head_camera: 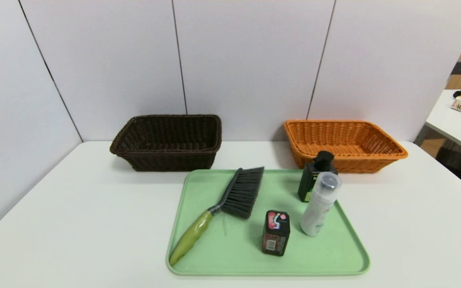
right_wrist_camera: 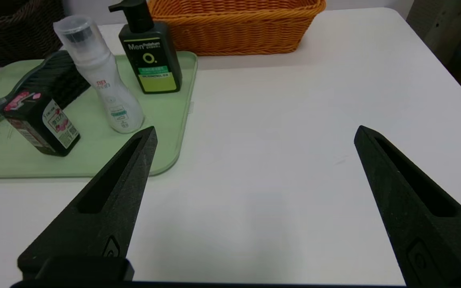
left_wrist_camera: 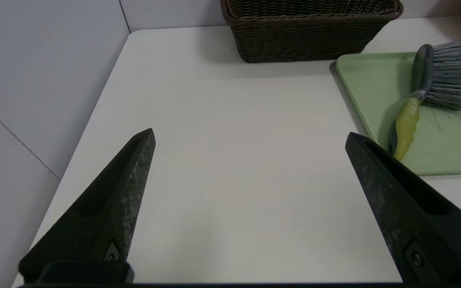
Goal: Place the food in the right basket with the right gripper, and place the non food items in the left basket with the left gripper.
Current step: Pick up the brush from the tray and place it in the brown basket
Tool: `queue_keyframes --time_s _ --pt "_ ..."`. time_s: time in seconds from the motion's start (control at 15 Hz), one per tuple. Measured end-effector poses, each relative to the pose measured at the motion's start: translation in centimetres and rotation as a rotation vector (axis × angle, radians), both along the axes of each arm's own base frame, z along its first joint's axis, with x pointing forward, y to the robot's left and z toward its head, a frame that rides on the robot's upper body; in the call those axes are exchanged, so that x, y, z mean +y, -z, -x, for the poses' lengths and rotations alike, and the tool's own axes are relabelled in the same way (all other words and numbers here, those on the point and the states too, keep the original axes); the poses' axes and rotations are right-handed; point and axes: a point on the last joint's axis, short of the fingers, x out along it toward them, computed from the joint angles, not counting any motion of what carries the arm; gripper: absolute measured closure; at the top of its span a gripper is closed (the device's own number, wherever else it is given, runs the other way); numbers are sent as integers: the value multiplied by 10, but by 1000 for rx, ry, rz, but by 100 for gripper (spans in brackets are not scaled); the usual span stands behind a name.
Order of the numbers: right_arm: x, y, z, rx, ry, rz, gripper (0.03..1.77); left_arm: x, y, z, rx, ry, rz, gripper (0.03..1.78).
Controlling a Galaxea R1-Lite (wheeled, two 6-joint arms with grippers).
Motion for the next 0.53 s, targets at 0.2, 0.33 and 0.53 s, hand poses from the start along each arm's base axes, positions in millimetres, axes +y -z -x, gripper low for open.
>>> queue_keyframes --time_s 0.2,0.33,0.53 --pt "1 -31 -25 66 -5 -13 10 0 -34 -25 47 -3 17 12" --pt "1 -50 -45 108 -6 -15 10 0 -56 -45 74 -8 57 12" --pt "2 -75 -78 158 -13 -15 10 -1 -82 -70 128 -14 97 12"
